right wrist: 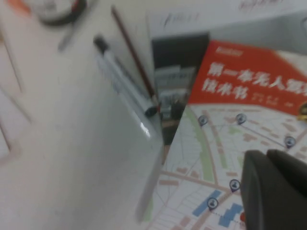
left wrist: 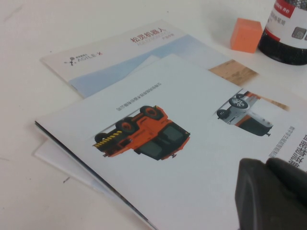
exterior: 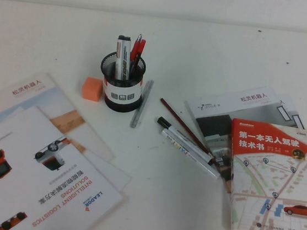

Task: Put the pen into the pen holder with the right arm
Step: Pick up the pen on the table, then place the pen onto the pen holder

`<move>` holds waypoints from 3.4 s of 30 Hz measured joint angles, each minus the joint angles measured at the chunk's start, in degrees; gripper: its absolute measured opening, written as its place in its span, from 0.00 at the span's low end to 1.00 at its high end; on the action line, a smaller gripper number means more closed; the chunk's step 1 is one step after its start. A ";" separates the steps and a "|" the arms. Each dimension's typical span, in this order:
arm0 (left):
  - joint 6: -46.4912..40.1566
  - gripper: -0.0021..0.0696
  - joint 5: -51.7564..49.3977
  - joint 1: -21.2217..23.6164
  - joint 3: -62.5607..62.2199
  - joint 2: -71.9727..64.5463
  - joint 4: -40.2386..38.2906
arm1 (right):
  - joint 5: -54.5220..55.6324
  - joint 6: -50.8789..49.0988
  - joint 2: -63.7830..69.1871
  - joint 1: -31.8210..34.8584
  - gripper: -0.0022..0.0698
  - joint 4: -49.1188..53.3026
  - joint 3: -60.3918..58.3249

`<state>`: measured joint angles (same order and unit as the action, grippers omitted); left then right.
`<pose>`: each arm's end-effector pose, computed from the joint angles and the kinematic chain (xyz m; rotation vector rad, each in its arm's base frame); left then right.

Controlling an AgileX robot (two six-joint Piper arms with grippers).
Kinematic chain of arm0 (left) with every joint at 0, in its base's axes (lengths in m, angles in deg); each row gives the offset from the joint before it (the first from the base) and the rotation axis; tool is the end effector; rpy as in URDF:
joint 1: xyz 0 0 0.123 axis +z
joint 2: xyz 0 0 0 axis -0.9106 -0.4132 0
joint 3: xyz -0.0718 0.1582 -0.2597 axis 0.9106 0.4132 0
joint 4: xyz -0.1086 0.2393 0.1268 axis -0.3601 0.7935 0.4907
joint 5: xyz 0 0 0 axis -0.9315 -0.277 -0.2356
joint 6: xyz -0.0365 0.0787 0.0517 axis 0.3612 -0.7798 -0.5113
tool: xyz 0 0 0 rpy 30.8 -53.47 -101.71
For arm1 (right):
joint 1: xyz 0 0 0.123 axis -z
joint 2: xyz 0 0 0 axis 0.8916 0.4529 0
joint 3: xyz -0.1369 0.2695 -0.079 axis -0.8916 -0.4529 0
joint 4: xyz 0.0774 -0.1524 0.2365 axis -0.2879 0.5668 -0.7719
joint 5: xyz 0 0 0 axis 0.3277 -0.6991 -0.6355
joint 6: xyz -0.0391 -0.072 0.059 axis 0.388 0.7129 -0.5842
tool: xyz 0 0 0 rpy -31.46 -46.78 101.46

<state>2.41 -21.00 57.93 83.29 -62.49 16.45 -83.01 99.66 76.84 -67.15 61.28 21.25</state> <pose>0.0737 -0.0094 0.1695 0.0146 1.8809 -0.1659 0.2139 0.0457 0.3266 -0.2510 2.2912 0.3841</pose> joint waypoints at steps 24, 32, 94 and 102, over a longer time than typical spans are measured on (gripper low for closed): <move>0.00 0.03 0.00 0.00 0.00 0.00 0.00 | -28.24 -2.66 55.19 -25.08 0.03 23.31 47.25; 0.00 0.03 0.00 0.00 0.00 0.00 0.00 | -28.58 -2.66 64.01 -27.62 0.30 26.25 55.83; 0.00 0.03 0.00 0.00 0.00 0.00 0.00 | 26.66 -12.05 52.43 -29.66 0.19 13.50 44.84; 0.00 0.03 0.00 0.00 0.00 0.00 0.00 | 65.35 -54.85 54.94 -29.01 0.19 51.78 44.58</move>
<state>2.41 -21.00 57.93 83.29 -62.49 16.45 -17.66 44.81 131.78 -96.16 113.06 65.82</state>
